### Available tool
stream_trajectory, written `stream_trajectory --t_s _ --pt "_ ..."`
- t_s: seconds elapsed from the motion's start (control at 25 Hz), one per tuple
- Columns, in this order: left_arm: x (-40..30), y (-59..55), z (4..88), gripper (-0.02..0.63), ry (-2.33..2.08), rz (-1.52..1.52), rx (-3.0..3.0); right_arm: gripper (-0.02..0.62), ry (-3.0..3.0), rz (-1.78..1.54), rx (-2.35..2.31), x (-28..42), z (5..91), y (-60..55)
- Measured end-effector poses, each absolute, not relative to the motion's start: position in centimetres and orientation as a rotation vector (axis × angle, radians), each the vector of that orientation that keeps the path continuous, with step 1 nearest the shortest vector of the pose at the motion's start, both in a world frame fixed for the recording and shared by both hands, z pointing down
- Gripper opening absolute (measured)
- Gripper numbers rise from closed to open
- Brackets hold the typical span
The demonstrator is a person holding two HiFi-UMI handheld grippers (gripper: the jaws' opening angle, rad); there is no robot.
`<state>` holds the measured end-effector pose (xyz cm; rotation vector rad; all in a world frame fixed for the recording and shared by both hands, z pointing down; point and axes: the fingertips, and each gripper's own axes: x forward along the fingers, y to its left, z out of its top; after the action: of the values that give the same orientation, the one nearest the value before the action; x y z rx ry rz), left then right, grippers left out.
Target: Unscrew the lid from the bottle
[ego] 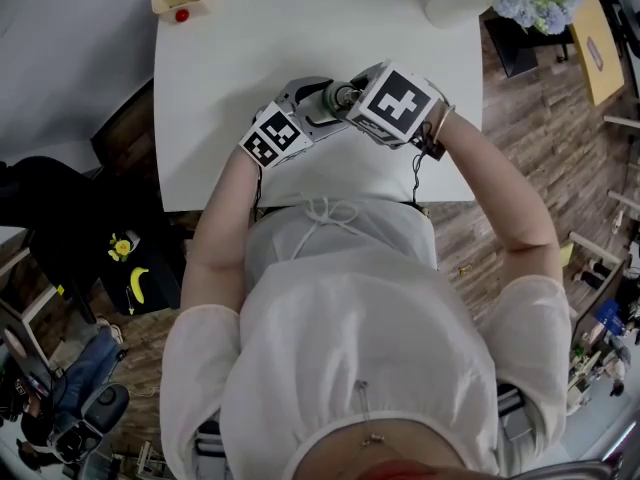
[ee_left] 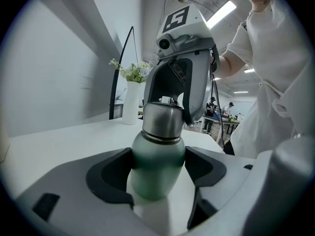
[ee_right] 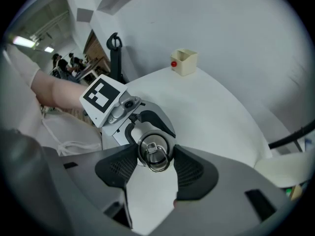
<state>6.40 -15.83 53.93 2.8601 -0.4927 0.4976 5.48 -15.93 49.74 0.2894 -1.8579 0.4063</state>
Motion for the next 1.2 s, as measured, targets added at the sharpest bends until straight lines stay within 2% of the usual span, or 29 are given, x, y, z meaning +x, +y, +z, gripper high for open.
stream_trajectory --t_s 0.64,0.76,0.88,1.2 --pt "6.4 -15.7 54.0 0.359 -0.486 0.482 2.851 0.242 -1.869 0.050 -0.256 4.6 49.4 -14.4" --pt "6.4 -15.7 54.0 0.359 -0.484 0.481 2.847 0.253 -1.857 0.084 -0.160 5.4 49.7 -15.0" --pt "6.5 -15.8 54.2 0.359 -0.476 0.487 2.846 0.312 -1.908 0.173 -0.058 5.6 50.0 -15.6" --pt "6.3 -15.6 53.7 0.359 -0.466 0.477 2.850 0.316 -1.953 0.549 0.312 4.3 48.9 -15.7"
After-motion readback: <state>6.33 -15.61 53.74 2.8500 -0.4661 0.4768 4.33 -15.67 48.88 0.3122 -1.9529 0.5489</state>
